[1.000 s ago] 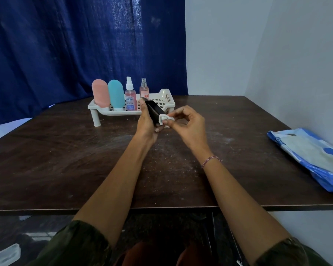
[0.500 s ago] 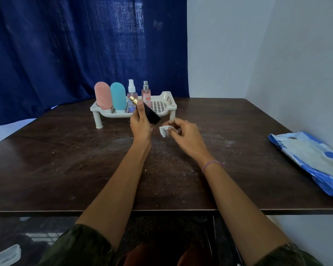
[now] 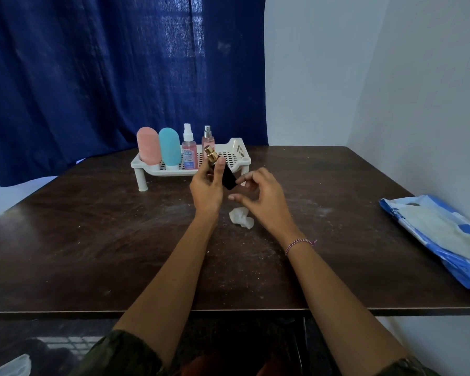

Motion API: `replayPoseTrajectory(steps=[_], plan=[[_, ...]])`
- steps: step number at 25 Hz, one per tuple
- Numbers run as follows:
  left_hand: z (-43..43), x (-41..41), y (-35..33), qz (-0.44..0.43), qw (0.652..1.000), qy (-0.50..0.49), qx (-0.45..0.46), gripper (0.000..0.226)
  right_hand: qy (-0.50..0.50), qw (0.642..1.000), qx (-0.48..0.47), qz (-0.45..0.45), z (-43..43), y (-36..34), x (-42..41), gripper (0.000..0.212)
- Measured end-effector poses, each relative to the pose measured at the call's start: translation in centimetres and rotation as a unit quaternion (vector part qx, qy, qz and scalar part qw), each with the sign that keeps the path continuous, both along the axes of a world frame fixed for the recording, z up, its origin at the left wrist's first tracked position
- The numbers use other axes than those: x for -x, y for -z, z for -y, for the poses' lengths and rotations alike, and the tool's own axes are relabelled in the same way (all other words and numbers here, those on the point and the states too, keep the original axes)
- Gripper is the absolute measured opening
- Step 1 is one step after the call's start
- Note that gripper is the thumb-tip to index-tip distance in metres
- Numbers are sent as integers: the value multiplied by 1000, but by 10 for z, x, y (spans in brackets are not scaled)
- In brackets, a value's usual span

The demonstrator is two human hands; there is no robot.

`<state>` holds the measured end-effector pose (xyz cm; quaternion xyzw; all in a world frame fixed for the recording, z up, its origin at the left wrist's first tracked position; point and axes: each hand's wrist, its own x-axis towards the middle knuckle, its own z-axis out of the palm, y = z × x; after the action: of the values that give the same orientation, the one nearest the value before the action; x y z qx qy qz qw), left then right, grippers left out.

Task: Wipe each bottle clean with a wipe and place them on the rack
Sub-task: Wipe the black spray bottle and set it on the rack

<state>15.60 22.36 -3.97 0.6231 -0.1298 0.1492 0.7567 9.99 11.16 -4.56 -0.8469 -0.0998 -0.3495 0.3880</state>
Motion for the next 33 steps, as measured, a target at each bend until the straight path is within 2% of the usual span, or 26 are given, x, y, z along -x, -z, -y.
replayPoseTrajectory(steps=[3,5,7,10,15,21,26,33], plan=[[2,-2,1,13,999,23,-18,19,1,999,-37,21,-7,-1,-3,37],[2,-2,2,3,999,30,-10,15,8,999,-29,14,-11,-4,-6,41],[2,-3,1,-6,1000,15,-6,18,24,1000,4,-1,-13,-9,-14,41],[1,0,1,-5,1000,-3,0,24,57,997,52,-6,-14,-23,-27,31],[3,-17,-7,-3,1000,-17,-13,41,67,995,70,19,-9,-40,-57,25],[12,-39,-5,-12,999,12,44,18,110,993,43,-19,-1,-36,-98,29],[10,-55,3,8,999,22,32,29,168,984,49,-40,3,-23,-115,33],[11,-62,8,-25,999,31,-12,37,194,976,71,-65,2,-22,-115,31]])
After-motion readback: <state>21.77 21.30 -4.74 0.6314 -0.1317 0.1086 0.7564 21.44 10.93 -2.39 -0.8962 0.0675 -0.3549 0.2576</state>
